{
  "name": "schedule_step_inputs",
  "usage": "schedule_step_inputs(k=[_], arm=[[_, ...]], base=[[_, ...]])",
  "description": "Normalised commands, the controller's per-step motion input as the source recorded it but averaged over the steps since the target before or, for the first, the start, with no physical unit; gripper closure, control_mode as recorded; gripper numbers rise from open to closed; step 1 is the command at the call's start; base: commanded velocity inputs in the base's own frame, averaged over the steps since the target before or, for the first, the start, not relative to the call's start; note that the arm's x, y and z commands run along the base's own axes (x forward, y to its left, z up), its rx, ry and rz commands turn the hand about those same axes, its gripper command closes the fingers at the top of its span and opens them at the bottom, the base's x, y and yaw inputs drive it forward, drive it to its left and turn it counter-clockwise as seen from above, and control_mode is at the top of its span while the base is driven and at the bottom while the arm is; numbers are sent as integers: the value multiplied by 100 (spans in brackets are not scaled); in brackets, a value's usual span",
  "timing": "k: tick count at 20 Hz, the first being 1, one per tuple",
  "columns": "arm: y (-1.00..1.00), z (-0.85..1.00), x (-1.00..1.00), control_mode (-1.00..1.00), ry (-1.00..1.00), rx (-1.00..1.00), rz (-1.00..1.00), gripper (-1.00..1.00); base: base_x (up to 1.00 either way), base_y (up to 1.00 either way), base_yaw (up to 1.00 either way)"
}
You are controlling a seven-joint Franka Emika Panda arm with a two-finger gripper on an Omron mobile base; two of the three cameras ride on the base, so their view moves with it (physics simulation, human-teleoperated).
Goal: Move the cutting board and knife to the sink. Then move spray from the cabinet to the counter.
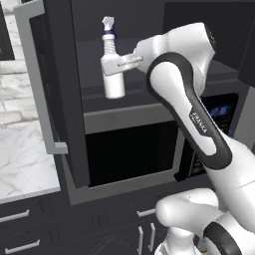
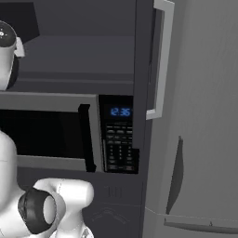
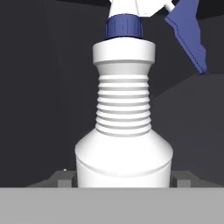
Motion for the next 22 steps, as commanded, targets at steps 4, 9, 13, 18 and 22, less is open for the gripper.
schedule_step_inputs(k=[4, 9, 13, 18, 22], arm=[[-89, -68, -100, -100, 0, 0, -1, 100], [-57, -49, -92, -100, -21, 0, 6, 100], [-2, 0, -61, -100, -49, 15, 11, 100], [3, 0, -43, -100, -38, 19, 6, 100], [0, 0, 0, -100, 0, 0, 0, 100]], base=[[0, 0, 0], [0, 0, 0], [0, 0, 0], [0, 0, 0], [0, 0, 0]])
